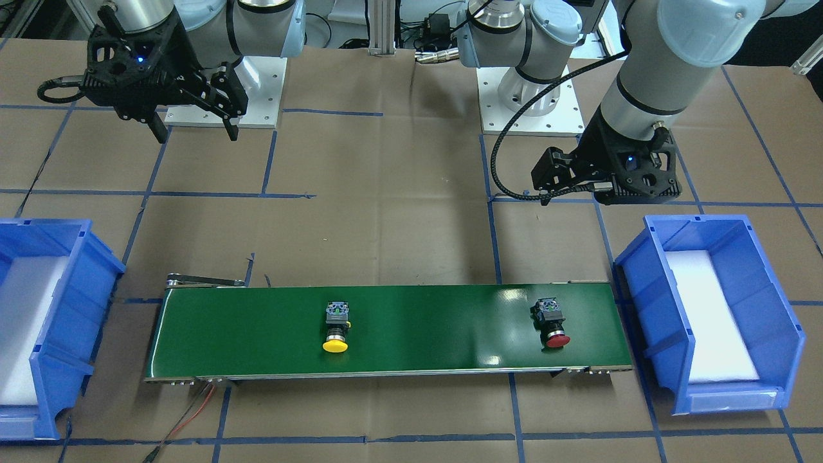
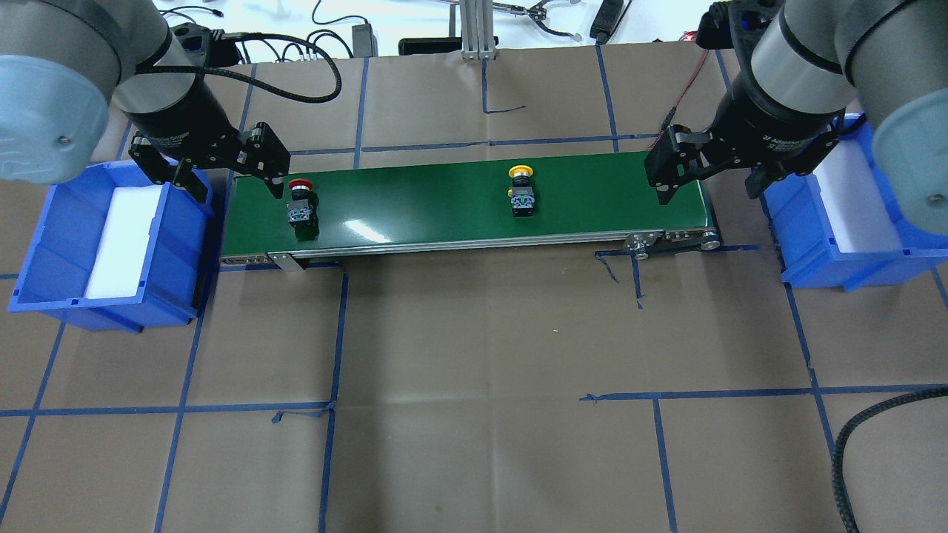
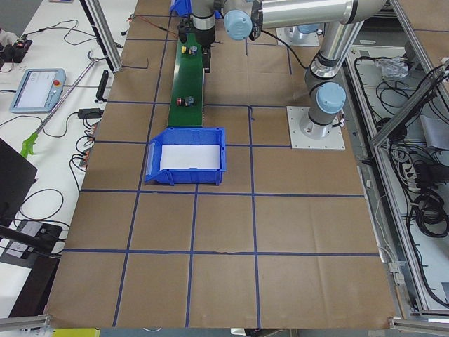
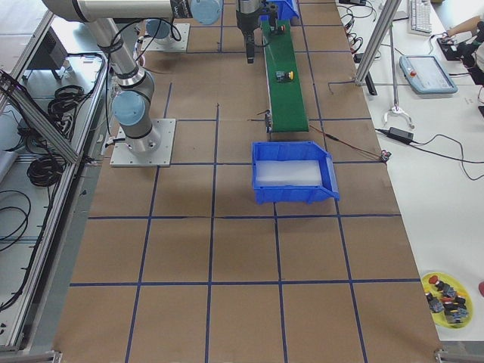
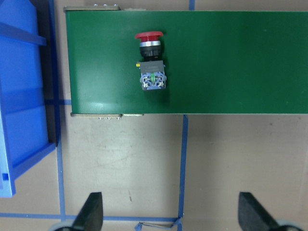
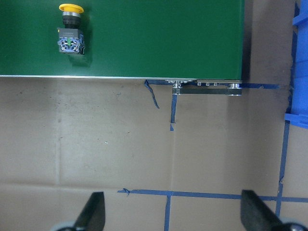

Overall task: Transport two buttons from left to right
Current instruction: 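Raise the left gripper above the belt end and hold still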

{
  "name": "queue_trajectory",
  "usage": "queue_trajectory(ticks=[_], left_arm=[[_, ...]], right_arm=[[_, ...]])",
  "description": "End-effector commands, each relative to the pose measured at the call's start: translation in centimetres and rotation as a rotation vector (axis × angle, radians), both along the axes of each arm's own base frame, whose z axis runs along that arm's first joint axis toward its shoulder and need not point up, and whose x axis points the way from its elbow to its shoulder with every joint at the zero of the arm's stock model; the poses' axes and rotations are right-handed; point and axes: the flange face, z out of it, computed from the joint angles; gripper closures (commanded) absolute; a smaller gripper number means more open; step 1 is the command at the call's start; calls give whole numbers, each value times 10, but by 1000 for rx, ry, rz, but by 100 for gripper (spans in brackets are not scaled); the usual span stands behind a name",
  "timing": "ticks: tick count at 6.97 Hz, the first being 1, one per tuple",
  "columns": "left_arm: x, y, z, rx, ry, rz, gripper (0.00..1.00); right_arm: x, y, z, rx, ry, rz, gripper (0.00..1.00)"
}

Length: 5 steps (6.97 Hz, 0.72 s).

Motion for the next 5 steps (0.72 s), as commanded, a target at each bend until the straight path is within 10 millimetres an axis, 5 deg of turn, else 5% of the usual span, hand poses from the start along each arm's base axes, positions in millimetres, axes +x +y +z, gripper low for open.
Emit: queue_trajectory(ticks=[1,5], left_arm=[[-2,3,7,-9,0,-1,0],[-2,2,7,-12,2,0,0]], right_arm=[[0,-1,-1,1,0,0,0],[0,-3,-3,2,2,0,0]])
